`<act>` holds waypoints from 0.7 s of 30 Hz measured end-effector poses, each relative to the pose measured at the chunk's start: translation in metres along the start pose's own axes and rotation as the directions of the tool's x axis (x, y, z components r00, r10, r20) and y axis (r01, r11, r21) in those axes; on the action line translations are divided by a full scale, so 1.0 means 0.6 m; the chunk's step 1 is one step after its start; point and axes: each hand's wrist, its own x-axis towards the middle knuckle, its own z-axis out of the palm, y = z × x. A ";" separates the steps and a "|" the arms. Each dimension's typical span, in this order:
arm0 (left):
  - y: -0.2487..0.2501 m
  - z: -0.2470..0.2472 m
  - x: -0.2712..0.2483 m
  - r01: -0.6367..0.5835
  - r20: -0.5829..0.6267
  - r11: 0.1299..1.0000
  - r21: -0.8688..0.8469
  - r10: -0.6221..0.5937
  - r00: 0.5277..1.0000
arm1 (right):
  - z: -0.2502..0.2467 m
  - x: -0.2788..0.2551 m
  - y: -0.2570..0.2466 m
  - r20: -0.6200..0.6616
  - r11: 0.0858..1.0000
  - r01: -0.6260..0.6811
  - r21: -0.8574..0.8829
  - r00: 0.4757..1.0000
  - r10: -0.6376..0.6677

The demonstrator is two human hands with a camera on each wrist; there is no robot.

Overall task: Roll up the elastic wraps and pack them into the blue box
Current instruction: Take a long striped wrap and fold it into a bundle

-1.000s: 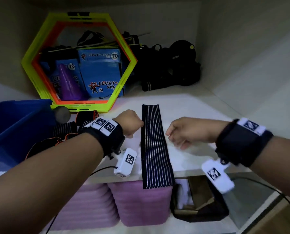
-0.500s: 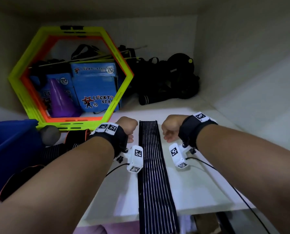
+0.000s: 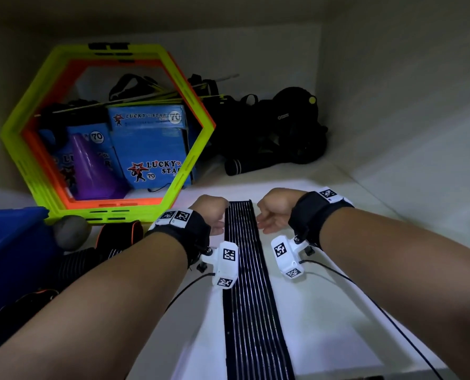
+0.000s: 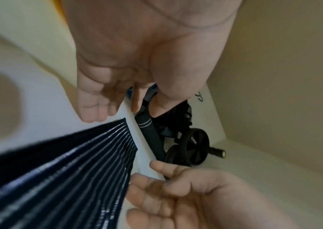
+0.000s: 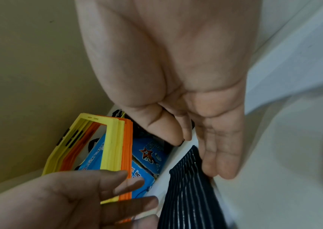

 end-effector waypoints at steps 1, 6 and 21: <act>-0.003 -0.002 0.004 -0.049 0.002 0.994 0.102 0.049 0.999 | -0.003 -0.002 0.001 0.000 0.999 0.013 -0.035 1.000 -0.013; -0.019 -0.013 -0.019 -0.376 0.300 0.574 0.727 0.226 0.927 | 0.007 -0.039 0.031 0.203 0.780 0.186 -0.597 0.976 -0.078; -0.042 0.007 -0.094 -0.567 0.511 0.224 0.792 0.265 0.818 | 0.034 -0.093 0.044 0.207 0.293 0.296 -0.909 0.932 -0.299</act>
